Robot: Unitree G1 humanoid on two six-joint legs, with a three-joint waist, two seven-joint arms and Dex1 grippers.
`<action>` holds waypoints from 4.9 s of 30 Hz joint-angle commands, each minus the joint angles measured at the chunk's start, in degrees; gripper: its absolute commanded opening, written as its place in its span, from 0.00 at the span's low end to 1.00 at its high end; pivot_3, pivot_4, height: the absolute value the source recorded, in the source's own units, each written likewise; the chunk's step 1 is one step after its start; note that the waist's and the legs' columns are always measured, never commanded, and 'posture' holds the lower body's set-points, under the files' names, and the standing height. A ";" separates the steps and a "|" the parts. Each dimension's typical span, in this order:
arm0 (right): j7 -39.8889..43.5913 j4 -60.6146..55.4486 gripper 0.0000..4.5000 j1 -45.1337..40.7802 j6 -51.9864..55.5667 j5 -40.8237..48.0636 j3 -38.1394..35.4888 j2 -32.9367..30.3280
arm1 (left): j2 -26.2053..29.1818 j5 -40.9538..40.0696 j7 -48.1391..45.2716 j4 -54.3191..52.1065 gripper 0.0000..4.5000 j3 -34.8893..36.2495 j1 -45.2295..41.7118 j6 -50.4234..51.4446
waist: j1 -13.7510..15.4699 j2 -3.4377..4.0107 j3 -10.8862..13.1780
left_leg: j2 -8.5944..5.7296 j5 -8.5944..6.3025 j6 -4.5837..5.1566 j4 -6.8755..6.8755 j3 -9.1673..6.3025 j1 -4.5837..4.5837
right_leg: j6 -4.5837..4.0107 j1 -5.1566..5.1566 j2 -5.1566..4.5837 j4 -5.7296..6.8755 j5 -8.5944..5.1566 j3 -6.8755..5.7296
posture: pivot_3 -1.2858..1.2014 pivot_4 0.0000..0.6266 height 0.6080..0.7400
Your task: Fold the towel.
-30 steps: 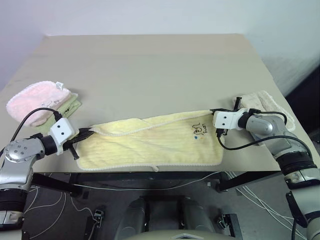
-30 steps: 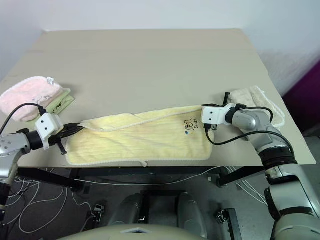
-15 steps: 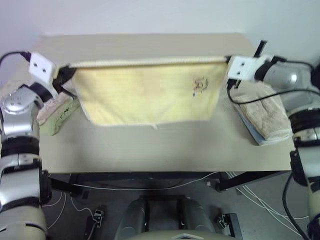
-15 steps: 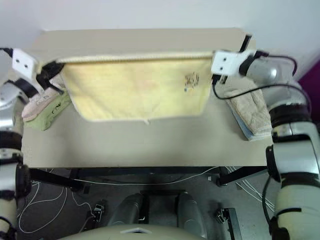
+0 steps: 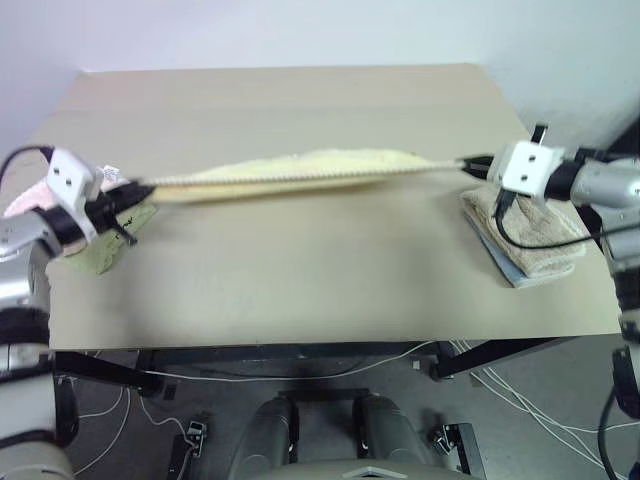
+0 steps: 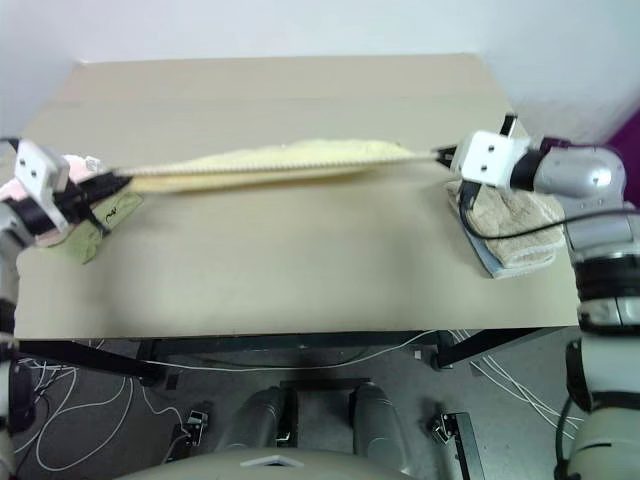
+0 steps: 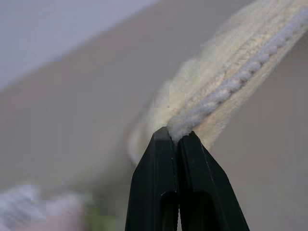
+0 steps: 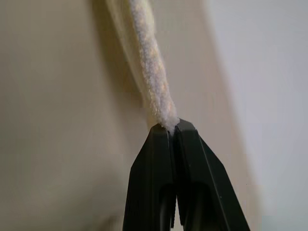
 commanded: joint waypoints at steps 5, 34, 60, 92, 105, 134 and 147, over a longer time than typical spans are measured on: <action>8.33 -22.92 0.00 20.11 15.88 11.97 -8.25 -6.89 | 5.28 -7.99 -5.37 -17.89 0.00 8.84 17.32 13.42 | 0.67 0.01 0.00 | 0.03 -0.01 0.01 0.00 -0.06 0.15 | -0.01 0.20 -0.06 -0.20 0.00 0.01 | 0.52 0.24 1.00; 1.58 11.39 0.00 -9.16 1.58 -8.85 6.94 7.65 | -1.70 8.22 9.10 -2.23 0.00 -2.13 1.45 6.18 | 1.12 0.02 0.00 | -0.05 -0.03 0.02 -0.02 0.01 0.17 | -0.01 0.17 0.00 -0.25 0.00 -0.08 | 0.52 0.24 1.00; -7.64 29.46 1.00 -16.54 -7.90 -12.54 5.76 11.54 | -4.91 10.57 12.55 7.42 0.99 -3.12 -3.06 1.56 | 0.81 0.02 0.00 | -0.06 -0.01 0.00 0.00 0.04 0.14 | 0.00 0.11 0.06 -0.18 0.01 -0.04 | 0.52 0.24 1.00; -45.58 -40.86 1.00 23.98 85.85 55.75 -31.55 33.75 | -4.95 1.71 9.68 -22.12 1.00 0.45 11.98 7.22 | 1.19 -0.03 -0.08 | -0.03 -0.03 0.01 -0.06 -0.13 0.15 | -0.01 0.23 -0.17 -0.27 0.00 -0.01 | 0.52 0.24 1.00; -78.07 -26.64 1.00 15.29 82.04 68.91 -38.74 49.77 | -7.77 2.35 7.54 -26.55 1.00 -5.74 11.85 7.82 | 0.72 -0.04 -0.12 | -0.02 -0.03 0.01 -0.11 -0.11 0.20 | -0.02 0.23 -0.09 -0.24 0.00 -0.01 | 0.52 0.24 1.00; -83.47 -21.26 0.00 14.04 63.56 69.41 -36.52 48.91 | -10.68 2.95 8.37 -31.16 1.00 -7.79 15.99 8.55 | 1.32 -0.15 -0.30 | -0.02 -0.04 0.05 -0.11 -0.12 0.66 | -0.02 0.78 -0.06 -0.34 0.00 -0.05 | 0.52 0.24 1.00; -77.30 -24.52 0.00 11.99 66.96 69.85 -33.04 33.39 | -11.79 4.23 8.34 -28.87 1.00 -9.17 14.98 6.51 | 0.72 0.10 -0.17 | 0.02 -0.05 0.07 -0.15 -0.07 0.41 | -0.02 0.49 -0.03 -0.36 0.00 0.00 | 0.52 0.24 1.00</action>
